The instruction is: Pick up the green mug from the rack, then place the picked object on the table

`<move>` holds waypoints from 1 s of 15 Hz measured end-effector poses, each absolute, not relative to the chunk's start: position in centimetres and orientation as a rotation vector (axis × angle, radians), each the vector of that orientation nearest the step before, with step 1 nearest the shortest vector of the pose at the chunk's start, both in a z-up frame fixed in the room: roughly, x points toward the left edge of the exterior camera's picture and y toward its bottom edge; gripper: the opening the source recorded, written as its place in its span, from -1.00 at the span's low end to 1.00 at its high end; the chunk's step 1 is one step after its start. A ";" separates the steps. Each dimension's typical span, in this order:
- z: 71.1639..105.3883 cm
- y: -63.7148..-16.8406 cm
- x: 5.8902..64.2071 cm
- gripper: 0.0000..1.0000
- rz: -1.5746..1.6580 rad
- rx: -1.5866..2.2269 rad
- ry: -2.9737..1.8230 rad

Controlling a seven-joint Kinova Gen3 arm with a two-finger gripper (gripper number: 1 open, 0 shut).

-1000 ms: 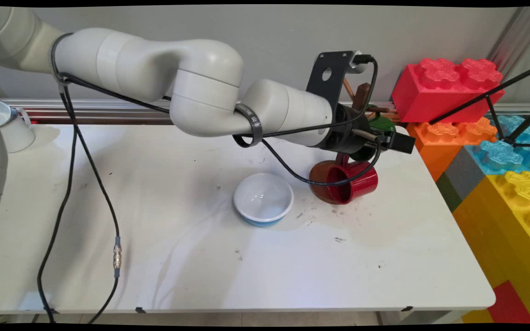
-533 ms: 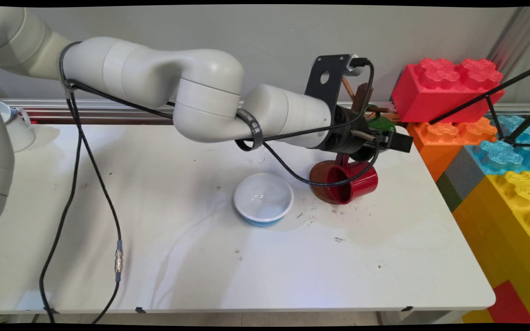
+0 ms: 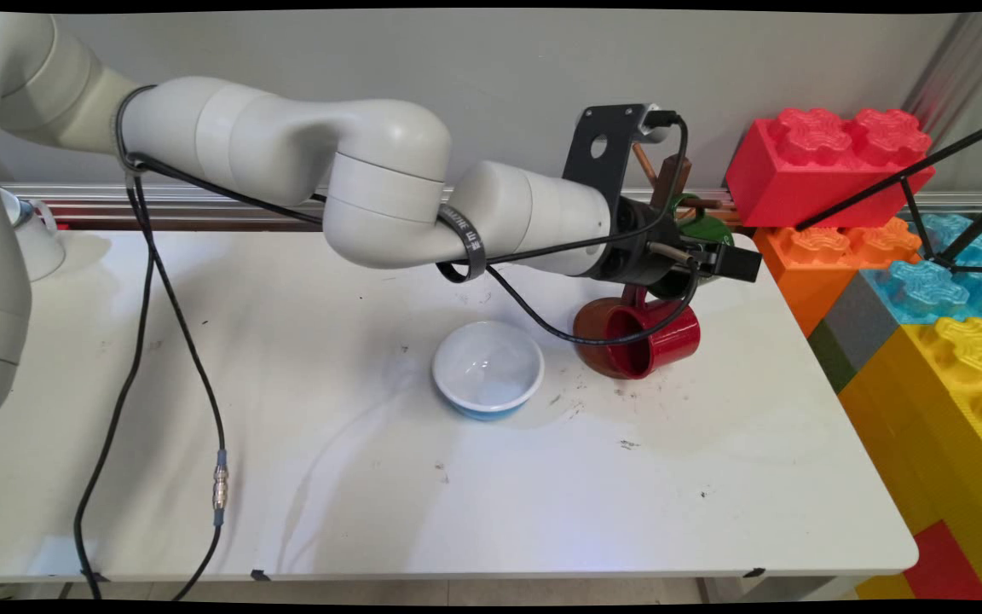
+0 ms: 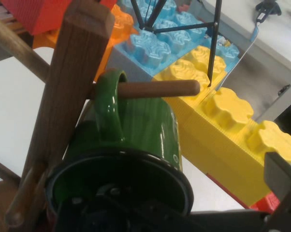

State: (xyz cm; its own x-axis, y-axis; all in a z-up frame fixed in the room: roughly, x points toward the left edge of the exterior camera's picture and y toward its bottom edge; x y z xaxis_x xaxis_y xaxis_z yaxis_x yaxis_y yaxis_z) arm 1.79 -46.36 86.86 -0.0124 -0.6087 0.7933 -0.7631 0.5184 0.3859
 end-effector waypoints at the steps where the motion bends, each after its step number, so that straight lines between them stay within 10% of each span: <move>1: 86.8 -46.4 1.8 1.00 0.183 1.167 -1.704; 4: 86.8 -46.4 1.9 1.00 0.184 1.162 -1.705; 5: 86.8 -46.4 1.9 -1.00 0.186 1.159 -1.705; 15: 86.9 -46.6 2.7 -1.00 0.200 1.158 -1.709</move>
